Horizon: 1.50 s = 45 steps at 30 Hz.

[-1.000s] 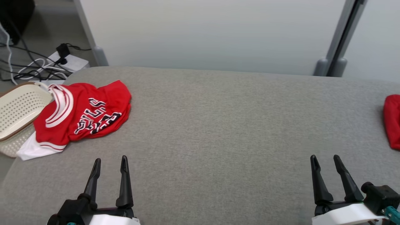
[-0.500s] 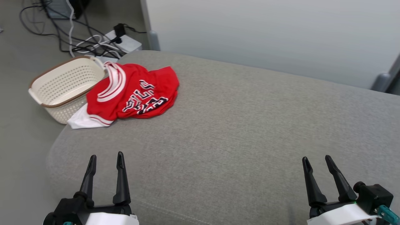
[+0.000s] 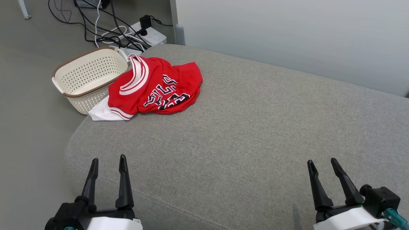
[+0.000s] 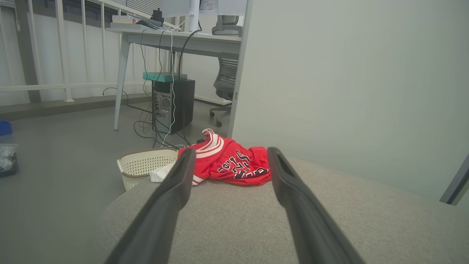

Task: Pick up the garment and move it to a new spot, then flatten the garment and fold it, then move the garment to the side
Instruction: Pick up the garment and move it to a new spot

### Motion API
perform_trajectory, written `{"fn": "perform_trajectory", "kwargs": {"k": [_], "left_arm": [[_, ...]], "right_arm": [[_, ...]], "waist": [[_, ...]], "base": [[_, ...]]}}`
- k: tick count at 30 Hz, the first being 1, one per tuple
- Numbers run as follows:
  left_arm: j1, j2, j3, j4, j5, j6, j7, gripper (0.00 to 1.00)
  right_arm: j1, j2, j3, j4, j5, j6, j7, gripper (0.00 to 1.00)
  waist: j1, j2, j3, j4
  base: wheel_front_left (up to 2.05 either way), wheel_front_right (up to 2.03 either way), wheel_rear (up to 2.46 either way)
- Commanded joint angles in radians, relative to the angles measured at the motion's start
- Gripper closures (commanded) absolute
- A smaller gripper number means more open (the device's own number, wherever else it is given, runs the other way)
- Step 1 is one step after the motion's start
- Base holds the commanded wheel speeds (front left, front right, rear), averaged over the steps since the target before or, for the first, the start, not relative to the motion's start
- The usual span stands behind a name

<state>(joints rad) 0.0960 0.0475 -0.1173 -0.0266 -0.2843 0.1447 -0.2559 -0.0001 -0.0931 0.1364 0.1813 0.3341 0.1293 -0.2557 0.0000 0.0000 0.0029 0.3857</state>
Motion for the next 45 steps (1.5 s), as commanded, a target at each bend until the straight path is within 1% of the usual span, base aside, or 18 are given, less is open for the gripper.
{"fn": "perform_trajectory", "kwargs": {"k": [1,10,14,15,18,23,26,30,33,40,45], "left_arm": [[-0.035,0.003,0.027,-0.033,-0.005,0.012,-0.006,0.0],[-0.077,0.003,0.014,-0.024,-0.055,0.031,-0.006,0.0],[-0.128,0.003,0.014,-0.011,-0.084,0.054,-0.006,0.0],[-0.128,0.003,0.014,-0.011,-0.084,0.054,-0.006,0.0],[-0.179,0.003,0.018,0.004,-0.111,0.07,-0.006,0.0],[-0.286,0.003,0.044,0.046,-0.148,0.083,-0.006,0.0],[-0.354,0.003,0.071,0.098,-0.172,0.084,-0.006,0.0],[-0.459,0.003,0.089,0.224,-0.213,0.078,-0.006,0.0],[-0.555,0.003,0.105,0.316,-0.242,0.087,-0.006,0.0],[-0.734,0.003,0.163,0.489,-0.21,0.095,-0.006,0.0],[-0.86,0.003,0.216,0.613,-0.18,0.089,-0.006,0.0]], "right_arm": [[-0.031,-0.017,0.025,-0.02,0.0,0.001,-0.006,0.0],[-0.057,-0.058,0.042,-0.019,0.002,0.001,-0.006,0.0],[-0.088,-0.091,0.054,-0.025,0.002,0.001,-0.006,0.0],[-0.088,-0.091,0.054,-0.025,0.002,0.001,-0.006,0.0],[-0.118,-0.118,0.062,-0.033,0.002,0.001,-0.006,0.0],[-0.171,-0.164,0.079,-0.038,0.005,0.001,-0.006,0.0],[-0.199,-0.191,0.084,-0.041,0.009,0.001,-0.006,0.0],[-0.225,-0.226,0.092,-0.046,0.01,0.001,-0.006,0.0],[-0.234,-0.25,0.093,-0.044,0.012,0.001,-0.006,0.0],[-0.269,-0.3,0.11,-0.056,0.027,0.001,-0.006,0.0],[-0.307,-0.34,0.113,-0.077,0.036,0.001,-0.006,0.0]], "waist": [[0.0,0.0,0.006,-0.004],[0.0,0.0,0.077,-0.016],[0.0,0.0,0.136,-0.021],[0.0,0.0,0.136,-0.021],[0.0,0.0,0.183,-0.027],[0.0,0.0,0.252,-0.044],[0.0,0.0,0.286,-0.056],[0.0,0.0,0.328,-0.071],[0.0,0.0,0.357,-0.077],[0.0,0.0,0.424,-0.107],[0.0,0.0,0.492,-0.13]], "base": [[0.0,0.0,0.0],[0.0,0.0,0.0],[0.0,0.0,0.0],[0.0,0.0,0.0],[0.0,0.0,0.0],[0.0,0.0,0.0],[0.0,0.0,0.0],[0.0,0.0,0.0],[0.0,0.0,0.0],[0.0,0.0,0.0],[0.0,0.0,0.0]]}}
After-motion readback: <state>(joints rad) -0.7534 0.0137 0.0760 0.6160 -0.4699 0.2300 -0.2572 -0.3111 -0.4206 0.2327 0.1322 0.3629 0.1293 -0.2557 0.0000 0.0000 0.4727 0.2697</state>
